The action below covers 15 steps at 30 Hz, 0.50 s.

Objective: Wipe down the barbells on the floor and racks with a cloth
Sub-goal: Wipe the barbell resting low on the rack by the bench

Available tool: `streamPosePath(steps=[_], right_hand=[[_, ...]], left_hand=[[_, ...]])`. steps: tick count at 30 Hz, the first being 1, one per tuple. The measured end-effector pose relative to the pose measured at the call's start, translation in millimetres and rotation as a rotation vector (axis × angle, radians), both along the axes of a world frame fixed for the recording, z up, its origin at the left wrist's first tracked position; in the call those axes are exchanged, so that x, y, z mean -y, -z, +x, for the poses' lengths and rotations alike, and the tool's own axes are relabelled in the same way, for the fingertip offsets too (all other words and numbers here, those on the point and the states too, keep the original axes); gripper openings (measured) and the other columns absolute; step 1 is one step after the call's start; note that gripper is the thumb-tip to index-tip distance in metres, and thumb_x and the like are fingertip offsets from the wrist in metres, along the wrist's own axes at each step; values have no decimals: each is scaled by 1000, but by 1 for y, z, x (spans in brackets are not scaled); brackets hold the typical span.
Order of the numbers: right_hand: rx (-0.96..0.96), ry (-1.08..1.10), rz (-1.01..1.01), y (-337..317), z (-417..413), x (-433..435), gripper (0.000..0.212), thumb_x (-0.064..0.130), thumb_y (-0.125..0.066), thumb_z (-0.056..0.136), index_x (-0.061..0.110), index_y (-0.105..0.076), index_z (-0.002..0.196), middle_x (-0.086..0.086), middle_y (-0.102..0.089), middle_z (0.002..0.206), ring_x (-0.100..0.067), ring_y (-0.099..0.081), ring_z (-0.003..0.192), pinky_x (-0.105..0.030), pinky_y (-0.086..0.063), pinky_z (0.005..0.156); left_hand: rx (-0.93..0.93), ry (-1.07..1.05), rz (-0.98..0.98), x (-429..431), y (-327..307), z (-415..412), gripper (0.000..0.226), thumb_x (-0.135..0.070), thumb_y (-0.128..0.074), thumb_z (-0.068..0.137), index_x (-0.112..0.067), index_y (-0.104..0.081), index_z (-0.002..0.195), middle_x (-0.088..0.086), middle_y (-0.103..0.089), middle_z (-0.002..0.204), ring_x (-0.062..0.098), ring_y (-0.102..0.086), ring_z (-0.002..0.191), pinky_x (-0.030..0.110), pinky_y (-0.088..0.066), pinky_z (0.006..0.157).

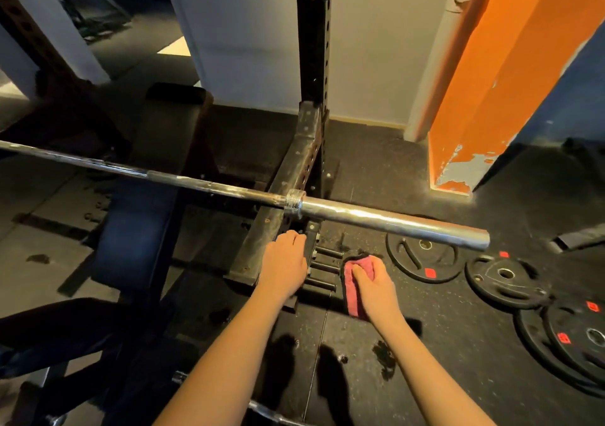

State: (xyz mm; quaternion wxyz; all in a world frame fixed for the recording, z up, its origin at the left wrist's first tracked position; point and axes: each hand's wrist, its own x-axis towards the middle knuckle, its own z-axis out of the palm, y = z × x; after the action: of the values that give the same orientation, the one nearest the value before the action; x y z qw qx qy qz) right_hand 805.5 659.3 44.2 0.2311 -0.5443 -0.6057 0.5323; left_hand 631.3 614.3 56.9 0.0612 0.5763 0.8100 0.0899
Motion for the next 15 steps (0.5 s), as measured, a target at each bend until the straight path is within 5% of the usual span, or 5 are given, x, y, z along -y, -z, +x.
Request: streamPosePath(steps=[5, 9, 15], right_hand=[[69, -41, 27, -5, -21, -24, 35, 28, -50, 99, 20, -44, 132, 16, -52, 94, -8, -56, 92, -27, -46, 85], [104, -8, 138, -15, -53, -45, 23, 24, -50, 99, 22, -49, 122, 9, -56, 101, 1, -50, 88, -15, -39, 78], [313, -60, 531, 5, -112, -98, 45, 16, -51, 96, 17, -39, 139, 12, -48, 115, -6, -48, 109, -23, -39, 87]], left_hand=[[-63, -87, 68, -47, 6, -40, 55, -16, -61, 87, -16, -40, 137, 1, -46, 136, 17, -45, 123, 28, -37, 98], [-52, 21, 87, -81, 17, -78, 63, -13, -72, 75, -16, -42, 130, 2, -50, 127, 19, -49, 115, 29, -38, 96], [-198, 243, -25, -117, 37, -110, 70, -22, -73, 73, -18, -39, 135, 0, -44, 132, 21, -42, 123, 34, -29, 106]])
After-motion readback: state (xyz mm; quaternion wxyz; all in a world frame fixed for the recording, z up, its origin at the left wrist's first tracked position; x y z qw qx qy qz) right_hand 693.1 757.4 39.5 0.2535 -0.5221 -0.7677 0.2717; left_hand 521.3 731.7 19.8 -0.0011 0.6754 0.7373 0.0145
